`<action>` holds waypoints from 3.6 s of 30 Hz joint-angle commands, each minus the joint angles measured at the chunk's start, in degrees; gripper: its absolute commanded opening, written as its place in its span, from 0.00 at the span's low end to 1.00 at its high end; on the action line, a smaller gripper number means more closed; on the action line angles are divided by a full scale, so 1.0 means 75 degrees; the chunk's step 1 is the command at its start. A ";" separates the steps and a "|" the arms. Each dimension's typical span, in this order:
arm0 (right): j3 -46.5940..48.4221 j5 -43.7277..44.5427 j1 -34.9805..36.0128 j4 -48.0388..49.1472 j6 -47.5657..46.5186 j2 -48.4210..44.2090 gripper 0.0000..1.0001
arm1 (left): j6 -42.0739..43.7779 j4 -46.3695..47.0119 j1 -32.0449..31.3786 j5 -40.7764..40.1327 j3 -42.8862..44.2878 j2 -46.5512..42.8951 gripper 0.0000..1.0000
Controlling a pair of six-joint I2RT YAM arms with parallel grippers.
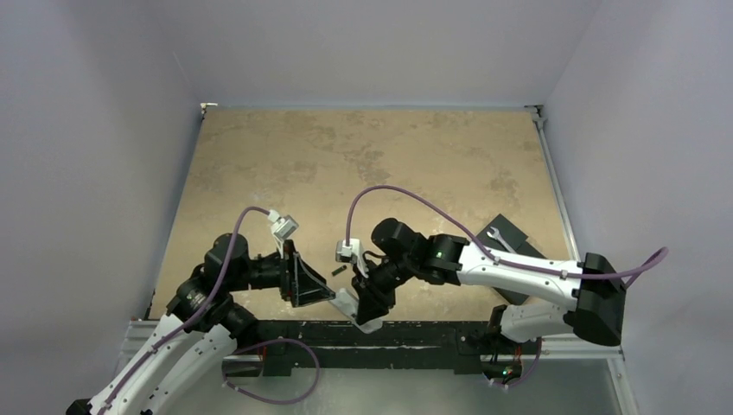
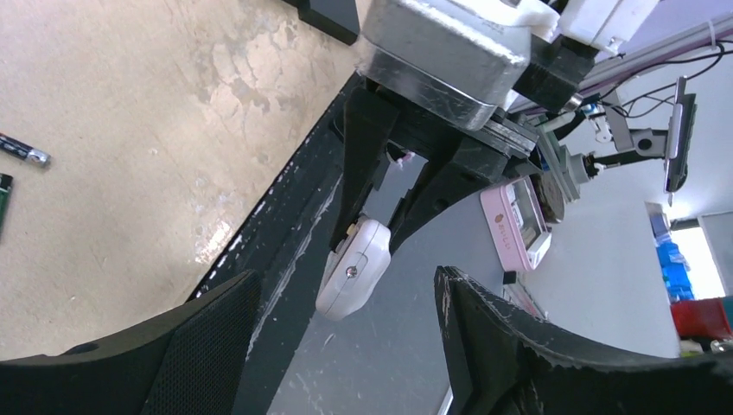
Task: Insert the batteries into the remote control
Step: Turn over the remote control at the center of the board, then remove the battery cover from the remote control.
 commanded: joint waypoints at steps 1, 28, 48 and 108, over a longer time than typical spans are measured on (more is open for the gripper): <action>0.0577 -0.1091 -0.0198 0.0256 -0.0080 0.0199 0.00 | 0.0113 0.0360 0.0003 0.0475 -0.0115 -0.0061 0.73; 0.1429 -0.1813 -0.0440 0.0392 -0.0034 0.1332 0.00 | 0.0381 0.0155 0.0008 0.0900 -0.0363 -0.0036 0.10; 0.0305 -0.0280 -0.0611 0.0951 0.0689 -0.0289 0.38 | -0.0273 0.0528 0.0004 0.0047 -0.0346 -0.0405 0.00; -0.4657 0.3927 -0.0827 0.5527 0.6461 -0.4851 0.66 | -0.4295 0.3348 0.0005 -0.2762 -0.2597 -0.2879 0.00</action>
